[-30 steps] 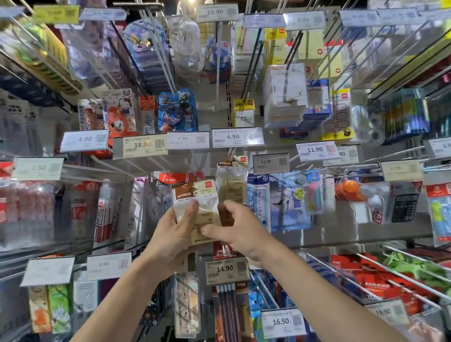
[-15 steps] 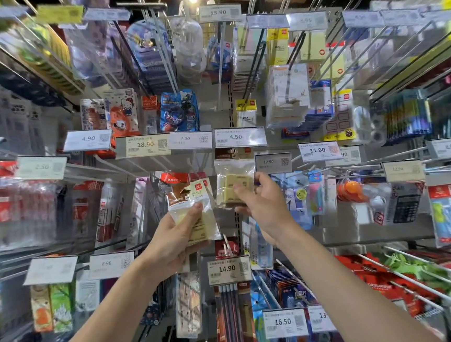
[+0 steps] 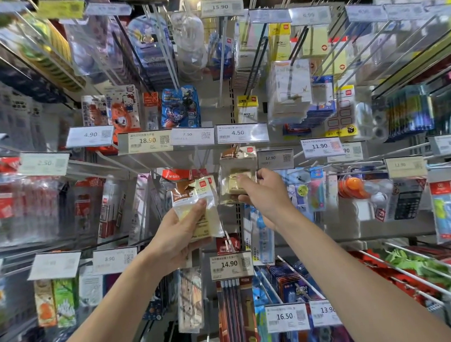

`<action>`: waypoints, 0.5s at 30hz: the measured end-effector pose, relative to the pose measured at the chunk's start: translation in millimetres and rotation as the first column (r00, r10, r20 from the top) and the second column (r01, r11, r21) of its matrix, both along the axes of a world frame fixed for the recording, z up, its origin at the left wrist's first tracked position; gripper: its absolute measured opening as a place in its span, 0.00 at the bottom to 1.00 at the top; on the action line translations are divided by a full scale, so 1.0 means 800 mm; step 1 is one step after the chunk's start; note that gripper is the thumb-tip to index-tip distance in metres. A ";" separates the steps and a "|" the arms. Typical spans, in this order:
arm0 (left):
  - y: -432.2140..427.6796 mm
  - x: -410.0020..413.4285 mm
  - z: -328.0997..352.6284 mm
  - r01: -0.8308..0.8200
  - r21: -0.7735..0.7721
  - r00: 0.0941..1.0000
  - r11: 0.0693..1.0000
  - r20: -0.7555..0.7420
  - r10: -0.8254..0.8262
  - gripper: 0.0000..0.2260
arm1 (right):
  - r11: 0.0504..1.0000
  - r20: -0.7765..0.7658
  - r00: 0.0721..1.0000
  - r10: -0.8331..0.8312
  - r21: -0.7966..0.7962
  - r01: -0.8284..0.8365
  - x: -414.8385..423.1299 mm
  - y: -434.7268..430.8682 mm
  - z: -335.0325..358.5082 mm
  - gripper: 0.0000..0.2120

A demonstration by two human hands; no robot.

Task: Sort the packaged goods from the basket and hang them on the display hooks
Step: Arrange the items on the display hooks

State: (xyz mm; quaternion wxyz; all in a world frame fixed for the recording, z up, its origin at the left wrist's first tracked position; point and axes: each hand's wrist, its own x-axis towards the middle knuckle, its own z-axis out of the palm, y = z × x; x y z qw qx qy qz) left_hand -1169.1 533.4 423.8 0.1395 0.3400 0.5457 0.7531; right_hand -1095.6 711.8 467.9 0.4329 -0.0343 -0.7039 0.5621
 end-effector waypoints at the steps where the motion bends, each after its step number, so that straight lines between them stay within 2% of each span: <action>1: 0.000 0.000 0.000 0.000 0.000 1.000 1.000 0.002 0.000 0.21 | 0.999 0.018 0.999 -0.033 0.006 0.033 -0.003 -0.001 -0.001 0.11; 4: 0.001 0.002 0.001 -0.013 -0.006 1.000 1.000 -0.004 0.012 0.21 | 0.996 0.073 0.993 -0.092 -0.010 0.093 -0.010 -0.001 -0.002 0.09; 9: 0.002 0.002 0.000 -0.019 -0.019 1.000 1.000 -0.017 0.019 0.17 | 0.983 0.102 0.994 -0.046 -0.175 0.063 -0.022 -0.004 0.000 0.06; 11: 0.001 0.003 0.000 -0.026 -0.025 0.999 0.999 -0.022 0.025 0.16 | 0.979 0.169 0.978 -0.124 -0.138 0.148 -0.021 -0.002 -0.003 0.04; 15: 0.000 0.006 0.002 -0.049 -0.018 0.999 0.999 -0.018 0.049 0.15 | 0.948 0.355 0.881 -0.314 0.068 0.310 -0.011 0.000 -0.020 0.21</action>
